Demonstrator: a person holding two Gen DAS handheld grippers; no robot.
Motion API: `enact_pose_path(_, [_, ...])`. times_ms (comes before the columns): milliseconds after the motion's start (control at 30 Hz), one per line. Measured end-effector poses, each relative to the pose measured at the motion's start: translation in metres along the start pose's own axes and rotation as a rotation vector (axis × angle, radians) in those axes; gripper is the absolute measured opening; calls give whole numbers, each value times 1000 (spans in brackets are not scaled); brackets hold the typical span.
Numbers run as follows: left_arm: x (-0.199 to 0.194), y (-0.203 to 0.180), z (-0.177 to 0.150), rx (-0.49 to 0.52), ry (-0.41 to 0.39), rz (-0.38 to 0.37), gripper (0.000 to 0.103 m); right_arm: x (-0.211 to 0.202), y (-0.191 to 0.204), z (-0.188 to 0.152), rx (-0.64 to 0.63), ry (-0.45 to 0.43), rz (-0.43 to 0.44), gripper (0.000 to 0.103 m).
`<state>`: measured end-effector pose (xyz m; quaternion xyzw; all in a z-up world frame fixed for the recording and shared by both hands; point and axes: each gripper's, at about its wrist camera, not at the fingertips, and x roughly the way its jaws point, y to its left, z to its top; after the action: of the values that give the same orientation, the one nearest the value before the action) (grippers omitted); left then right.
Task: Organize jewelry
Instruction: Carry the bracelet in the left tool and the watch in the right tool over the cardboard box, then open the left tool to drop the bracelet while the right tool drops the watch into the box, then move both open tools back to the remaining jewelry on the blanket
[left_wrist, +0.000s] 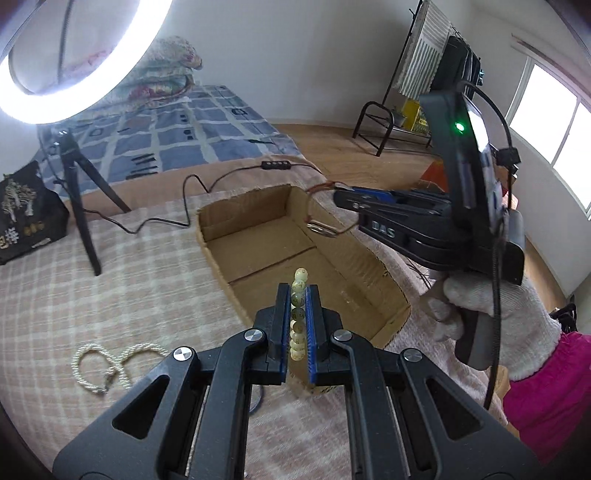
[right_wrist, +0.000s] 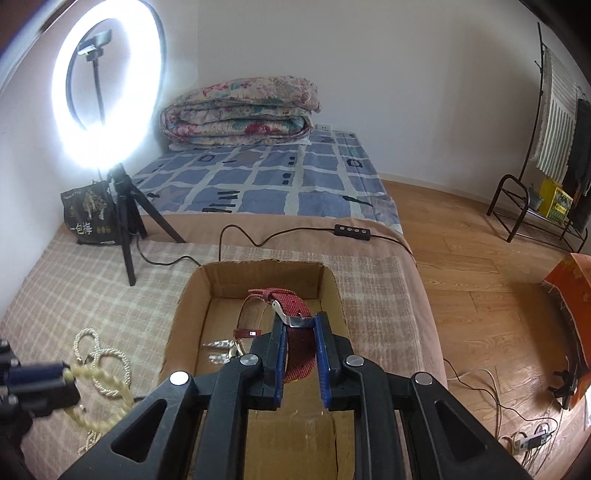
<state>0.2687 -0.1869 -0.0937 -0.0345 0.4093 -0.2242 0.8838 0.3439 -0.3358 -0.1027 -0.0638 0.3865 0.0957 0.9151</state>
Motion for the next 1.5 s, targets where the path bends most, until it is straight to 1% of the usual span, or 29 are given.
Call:
enact_pose_path(167, [29,-4,-3,-17,37,-21,5,32,-5,6,-5,29,11,13])
enact_pose_path(367, [45,-9,-7,-8,52,-21,5,59,-10,7,13,54,33,13])
enact_pose_path(567, [52,-11,-9,-6,68,-30,5,65,-12,10,35,59,62,13])
enact_pose_path(633, [52,-12,-9,-2,71,-34,5,65,-12,12,42,57,73,16])
enact_pose_path(733, [52,-13,-8,-3,74,-36,6,65,-11,14,45,58,74,26])
enact_pose_path(767, [51,-12,-8,-5,71,-45,9,63,-11,14,47,55,68,36])
enact_pose_path(800, [49,-12,-8,-4,64,-40,14,60,-11,15,50,42,70,53])
enact_pose_path(833, [48,-11,-7,-1,55,-29,37,58,-11,16,54,34,66,63])
enact_pose_path(867, [46,-11,-7,0,44,-21,59,54,-11,17,59,14,59,80])
enact_pose_path(900, [43,-10,-7,1,26,-17,63,50,-12,18,59,-1,64,82])
enact_pose_path(967, [41,-10,-7,8,26,-5,66,47,-12,20,56,-3,70,82])
enact_pose_path(1000, [41,-10,-7,10,34,-5,66,46,-11,21,51,1,48,87])
enact_pose_path(1067, [40,-10,-8,17,39,-5,66,43,-10,22,44,-5,10,91])
enact_pose_path(1267, [31,-11,-13,22,43,-2,66,31,-12,23,71,-18,-18,95])
enact_pose_path(1500, [-5,-13,-17,49,8,16,66,1,-11,22,90,-40,-54,96])
